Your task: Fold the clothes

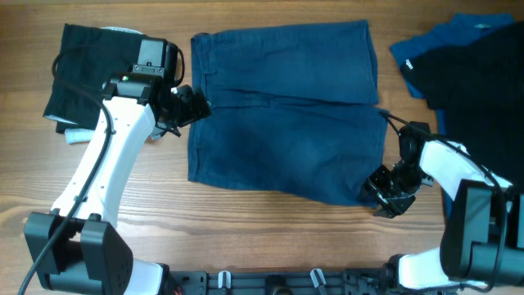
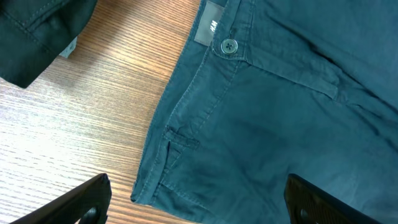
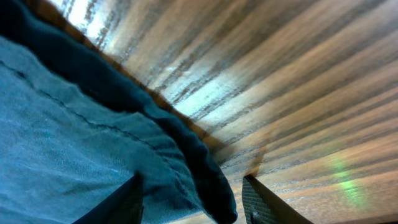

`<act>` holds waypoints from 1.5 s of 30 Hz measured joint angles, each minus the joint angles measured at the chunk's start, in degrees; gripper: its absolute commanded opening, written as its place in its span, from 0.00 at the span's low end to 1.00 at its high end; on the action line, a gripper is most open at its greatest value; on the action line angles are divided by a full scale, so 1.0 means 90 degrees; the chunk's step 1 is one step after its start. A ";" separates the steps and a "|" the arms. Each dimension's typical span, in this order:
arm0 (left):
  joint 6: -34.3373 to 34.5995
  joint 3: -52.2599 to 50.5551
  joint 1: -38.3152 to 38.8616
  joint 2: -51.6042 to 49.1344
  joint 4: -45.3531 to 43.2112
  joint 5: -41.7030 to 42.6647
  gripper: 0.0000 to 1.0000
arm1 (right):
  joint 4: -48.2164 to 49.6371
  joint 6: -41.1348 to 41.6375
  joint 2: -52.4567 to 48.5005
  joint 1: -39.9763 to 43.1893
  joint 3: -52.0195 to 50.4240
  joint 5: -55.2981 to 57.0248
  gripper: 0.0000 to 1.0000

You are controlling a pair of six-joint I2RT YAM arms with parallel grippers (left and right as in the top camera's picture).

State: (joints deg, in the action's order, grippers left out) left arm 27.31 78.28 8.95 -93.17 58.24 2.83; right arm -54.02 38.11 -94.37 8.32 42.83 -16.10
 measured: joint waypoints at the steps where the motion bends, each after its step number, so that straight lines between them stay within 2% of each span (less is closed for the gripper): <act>1: 0.0000 0.0000 0.0000 0.0000 0.0000 -0.0002 0.89 | 0.0036 0.0056 0.0041 0.0000 -0.0034 0.0000 0.24; 2: 0.0000 0.0000 0.0000 0.0000 0.0000 -0.0002 0.89 | 0.0056 0.0095 0.0061 0.0005 -0.0051 -0.0002 0.10; 3: 0.0000 0.0000 0.0000 0.0000 0.0000 -0.0002 0.89 | 0.0070 0.0095 0.0068 0.0005 -0.0061 -0.0007 0.04; 14: 0.0002 -0.0146 0.0000 0.0000 0.0406 0.0199 0.88 | 0.0294 0.0053 0.0078 0.0002 -0.0080 -0.0287 0.04; 19: 0.0104 -0.0959 0.0000 -0.0002 0.0508 0.0347 0.90 | 0.0296 0.0022 0.0078 0.0002 -0.0080 -0.0287 0.04; 23: 0.0296 -0.1698 0.0000 -0.0007 0.0206 0.0369 0.90 | 0.0352 -0.0002 0.0078 0.0002 -0.0080 -0.0333 0.04; 28: 0.0566 -0.2516 0.0000 -0.0017 -0.0714 0.0629 0.88 | 0.0476 -0.0027 0.0085 0.0005 -0.0083 -0.0432 0.04; 35: 0.0794 -0.3215 0.0000 -0.0022 -0.1537 0.0770 0.80 | 0.0481 -0.0100 0.0085 0.0002 -0.0083 -0.0437 0.04; 36: 0.0831 -0.3291 0.0000 -0.0022 -0.1632 0.0777 0.78 | 0.0481 -0.0100 0.0085 0.0002 -0.0083 -0.0437 0.04; 38: 0.0886 -0.3422 0.0000 -0.0022 -0.1761 0.0792 0.66 | 0.0481 -0.0100 0.0085 0.0002 -0.0083 -0.0437 0.04; 42: 0.0988 -0.3492 0.0000 -0.0012 -0.1858 0.0792 0.24 | 0.0505 -0.0100 0.0085 0.0002 -0.0085 -0.0452 0.04; 45: 0.1056 -0.3529 -0.0002 -0.0015 -0.1899 0.0794 0.04 | 0.0520 -0.0100 0.0090 0.0002 -0.0085 -0.0459 0.04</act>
State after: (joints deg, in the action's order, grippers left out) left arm 36.82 46.52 8.93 -93.30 41.15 9.98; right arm -49.34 37.21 -93.56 8.34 42.06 -20.23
